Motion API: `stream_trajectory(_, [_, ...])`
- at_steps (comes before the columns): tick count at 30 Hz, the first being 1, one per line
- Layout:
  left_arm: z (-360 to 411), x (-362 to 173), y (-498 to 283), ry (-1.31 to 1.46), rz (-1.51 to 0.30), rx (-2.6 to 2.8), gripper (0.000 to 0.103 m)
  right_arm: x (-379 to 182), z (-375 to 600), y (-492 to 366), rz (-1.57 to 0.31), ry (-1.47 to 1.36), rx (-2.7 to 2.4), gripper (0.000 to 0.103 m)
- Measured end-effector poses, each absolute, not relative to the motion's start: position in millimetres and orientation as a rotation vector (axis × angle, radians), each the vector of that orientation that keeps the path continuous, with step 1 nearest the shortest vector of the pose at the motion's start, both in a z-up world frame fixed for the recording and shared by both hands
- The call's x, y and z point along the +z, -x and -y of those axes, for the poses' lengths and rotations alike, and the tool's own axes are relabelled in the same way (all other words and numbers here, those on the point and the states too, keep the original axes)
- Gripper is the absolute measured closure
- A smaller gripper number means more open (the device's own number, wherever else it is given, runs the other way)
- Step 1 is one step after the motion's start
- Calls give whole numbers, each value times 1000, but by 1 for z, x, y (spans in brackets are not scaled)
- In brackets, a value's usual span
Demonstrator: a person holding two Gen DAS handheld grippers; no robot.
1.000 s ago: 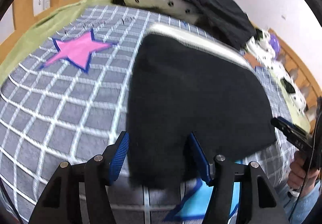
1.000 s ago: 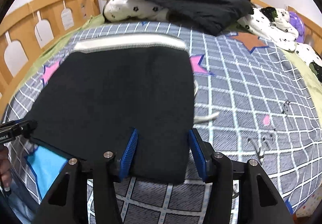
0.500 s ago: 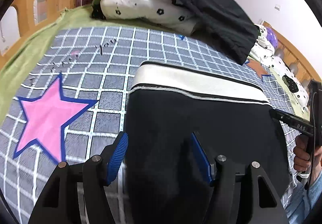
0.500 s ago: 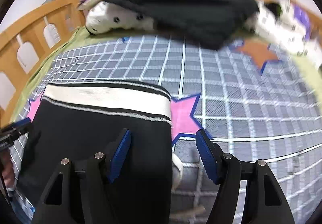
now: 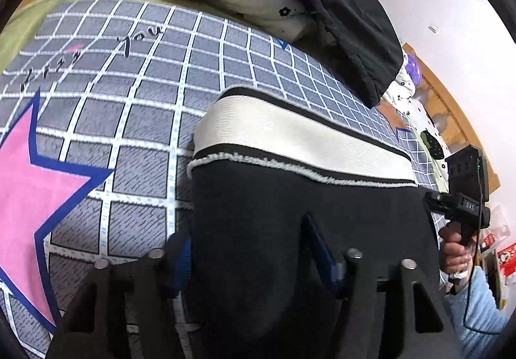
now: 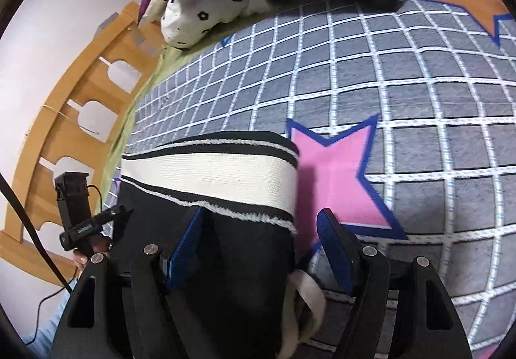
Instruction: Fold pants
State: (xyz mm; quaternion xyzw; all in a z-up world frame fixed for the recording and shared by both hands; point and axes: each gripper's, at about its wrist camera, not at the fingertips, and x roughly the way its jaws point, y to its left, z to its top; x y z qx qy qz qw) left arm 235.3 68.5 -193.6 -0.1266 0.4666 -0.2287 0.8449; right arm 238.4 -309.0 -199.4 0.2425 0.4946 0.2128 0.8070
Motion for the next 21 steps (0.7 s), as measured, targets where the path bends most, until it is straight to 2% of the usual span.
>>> stream_trajectory(1, [-68,-191,-236,264,-974,-478,60,-203,304,-241,-1074,-546,485,33])
stream_trajectory(2, [-66,-187,-234,253,-966,-465,62,-206,299,-243,-1090,-559,508,30])
stream_trajectory(4, [-66,-180,-232,233,-940,-453,67,-202,290,-240,-1063,-504,473,33])
stream_trajectory(5, [-66,-178,-231,228,-929,-448,68,-195,288,-236,-1034,-460,457,44])
stream_trajectory(6, [-65,-174,-232,222,-920,-436,68,-187,288,-232,-999,-430,436,51])
stream_trajectory(7, [-63,-169,-235,230,-909,-434,69,-177,290,-229,-957,-424,422,68])
stream_trajectory(8, [-61,-165,-237,234,-895,-437,70,-168,293,-229,-922,-441,422,75])
stream_trajectory(10, [-55,-154,-247,223,-859,-435,70,-156,296,-232,-867,-467,431,81])
stream_trajectory(14, [-43,-138,-272,188,-834,-425,70,-142,288,-249,-799,-418,381,83])
stream_trajectory(16, [-37,-148,-286,144,-880,-386,66,-142,292,-260,-800,-423,357,82])
stream_trajectory(17, [-35,-159,-292,131,-923,-360,62,-147,292,-266,-821,-411,333,78])
stream_trajectory(19, [-36,-180,-295,134,-975,-343,41,-169,285,-278,-906,-325,272,71])
stream_trajectory(21, [-41,-181,-292,141,-967,-337,34,-174,286,-275,-888,-317,272,69])
